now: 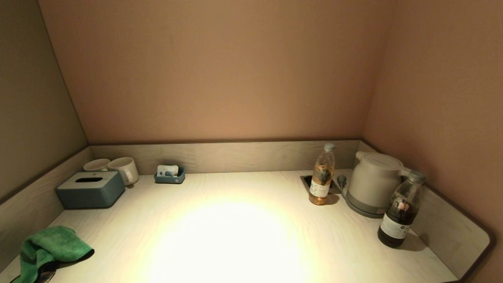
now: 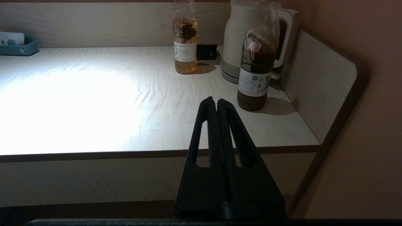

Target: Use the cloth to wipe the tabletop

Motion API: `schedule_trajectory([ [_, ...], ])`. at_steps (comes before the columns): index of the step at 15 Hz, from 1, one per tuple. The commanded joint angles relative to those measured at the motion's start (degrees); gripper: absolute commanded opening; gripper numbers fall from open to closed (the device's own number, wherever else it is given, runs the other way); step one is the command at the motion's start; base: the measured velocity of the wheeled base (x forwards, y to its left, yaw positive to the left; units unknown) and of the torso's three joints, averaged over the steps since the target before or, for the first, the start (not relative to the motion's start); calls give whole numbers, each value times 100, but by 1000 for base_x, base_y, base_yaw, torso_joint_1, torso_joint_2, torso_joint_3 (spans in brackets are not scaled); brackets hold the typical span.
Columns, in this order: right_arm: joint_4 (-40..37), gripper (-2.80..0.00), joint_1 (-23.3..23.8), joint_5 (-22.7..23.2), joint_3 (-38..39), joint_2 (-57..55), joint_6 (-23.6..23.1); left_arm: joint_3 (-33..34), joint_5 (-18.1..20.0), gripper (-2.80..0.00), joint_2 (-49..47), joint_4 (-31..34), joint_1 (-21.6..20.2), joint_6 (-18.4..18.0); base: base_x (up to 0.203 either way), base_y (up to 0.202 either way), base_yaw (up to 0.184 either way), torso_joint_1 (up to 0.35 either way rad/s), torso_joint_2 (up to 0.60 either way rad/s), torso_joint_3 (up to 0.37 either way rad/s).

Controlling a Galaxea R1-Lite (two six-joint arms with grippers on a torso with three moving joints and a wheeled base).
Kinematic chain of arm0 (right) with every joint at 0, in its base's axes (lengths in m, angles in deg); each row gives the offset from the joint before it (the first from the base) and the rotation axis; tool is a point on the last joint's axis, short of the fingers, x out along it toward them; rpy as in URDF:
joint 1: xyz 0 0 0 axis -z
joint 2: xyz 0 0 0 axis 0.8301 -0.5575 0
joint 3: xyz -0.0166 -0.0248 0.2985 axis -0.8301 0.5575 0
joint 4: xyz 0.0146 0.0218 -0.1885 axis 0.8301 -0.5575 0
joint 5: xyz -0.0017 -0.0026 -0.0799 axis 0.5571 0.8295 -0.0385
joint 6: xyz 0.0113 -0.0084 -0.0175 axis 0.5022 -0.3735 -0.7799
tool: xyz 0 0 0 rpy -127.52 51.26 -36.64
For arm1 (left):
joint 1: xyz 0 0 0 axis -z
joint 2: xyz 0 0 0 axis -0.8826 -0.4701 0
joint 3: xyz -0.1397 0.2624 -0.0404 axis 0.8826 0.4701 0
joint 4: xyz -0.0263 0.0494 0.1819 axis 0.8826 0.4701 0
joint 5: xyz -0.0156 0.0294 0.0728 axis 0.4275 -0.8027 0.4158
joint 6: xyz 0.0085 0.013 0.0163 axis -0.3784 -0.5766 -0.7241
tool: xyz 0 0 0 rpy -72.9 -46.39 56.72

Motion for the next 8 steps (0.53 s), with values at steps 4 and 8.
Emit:
schedule_trajectory([
  [4, 0, -280, -2, 3, 0, -7, 0, -6, 0, -280, 2, 1, -2, 6, 0, 0, 0, 0, 0, 0],
  [8, 0, -280, -2, 3, 0, -7, 0, 2, 0, -280, 2, 1, -2, 6, 0, 0, 0, 0, 0, 0],
])
